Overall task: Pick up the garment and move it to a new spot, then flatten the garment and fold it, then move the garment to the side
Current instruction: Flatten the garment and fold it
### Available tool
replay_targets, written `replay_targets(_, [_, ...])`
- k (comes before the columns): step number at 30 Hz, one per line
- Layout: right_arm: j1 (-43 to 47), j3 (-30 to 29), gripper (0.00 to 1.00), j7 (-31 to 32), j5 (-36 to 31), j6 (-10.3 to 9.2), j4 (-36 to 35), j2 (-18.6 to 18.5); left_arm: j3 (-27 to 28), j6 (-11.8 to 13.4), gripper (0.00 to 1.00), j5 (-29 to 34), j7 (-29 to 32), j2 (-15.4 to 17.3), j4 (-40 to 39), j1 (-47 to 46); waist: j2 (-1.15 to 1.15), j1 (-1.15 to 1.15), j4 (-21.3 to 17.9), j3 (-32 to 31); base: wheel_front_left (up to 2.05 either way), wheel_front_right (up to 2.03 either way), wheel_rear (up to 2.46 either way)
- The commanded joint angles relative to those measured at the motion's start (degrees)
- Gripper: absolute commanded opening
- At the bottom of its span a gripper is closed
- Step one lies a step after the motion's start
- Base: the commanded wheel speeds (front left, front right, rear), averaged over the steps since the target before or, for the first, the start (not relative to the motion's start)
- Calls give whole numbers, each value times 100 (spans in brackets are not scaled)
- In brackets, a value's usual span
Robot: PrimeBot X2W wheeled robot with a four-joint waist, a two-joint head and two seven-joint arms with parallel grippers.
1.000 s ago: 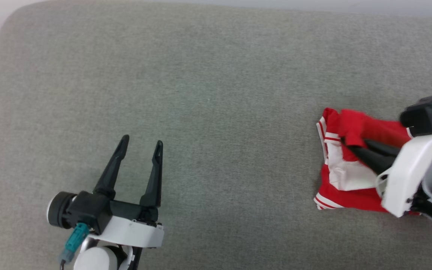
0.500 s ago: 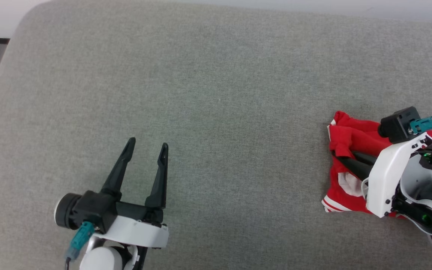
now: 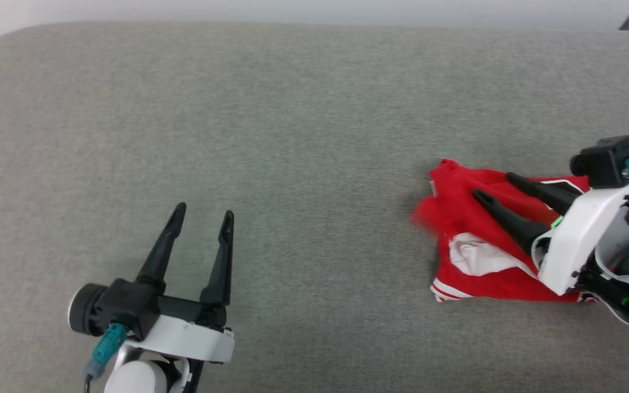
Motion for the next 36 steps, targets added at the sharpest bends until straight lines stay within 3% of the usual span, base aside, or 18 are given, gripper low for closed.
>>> replay_targets(1, [-22, 51, 100, -172, 63, -8, 14, -128, -20, -10, 100, -34, 2, 25, 26, 10, 0, 0, -183, -25, 0, 0, 0])
replay_targets(12, [104, 419, 100, -2007, 445, -7, 601, -431, 125, -10, 100, -199, 1, 124, 305, 72, 0, 0, -661, -165, 0, 0, 0])
replay_targets(20, [211, 452, 100, -3410, 441, -7, 1434, -169, 430, -10, 100, -271, 1, -9, 534, 292, 0, 0, -855, -505, 0, 0, 0])
replay_targets(23, [318, 146, 100, -3508, 314, -7, 1491, -15, 498, -10, 100, -273, 1, -45, 562, 399, 0, 0, -860, -632, 0, 0, 0])
replay_targets(29, [1010, -1116, 100, -3519, -578, -7, 974, 391, 564, -10, 100, -224, 1, -38, 471, 643, 0, 0, -787, -843, 0, 0, 0])
replay_targets(36, [1903, -1876, 100, -3522, -1310, -7, 276, 579, 534, -10, 100, -180, 1, -10, 277, 865, 0, 0, -602, -909, 0, 0, 0])
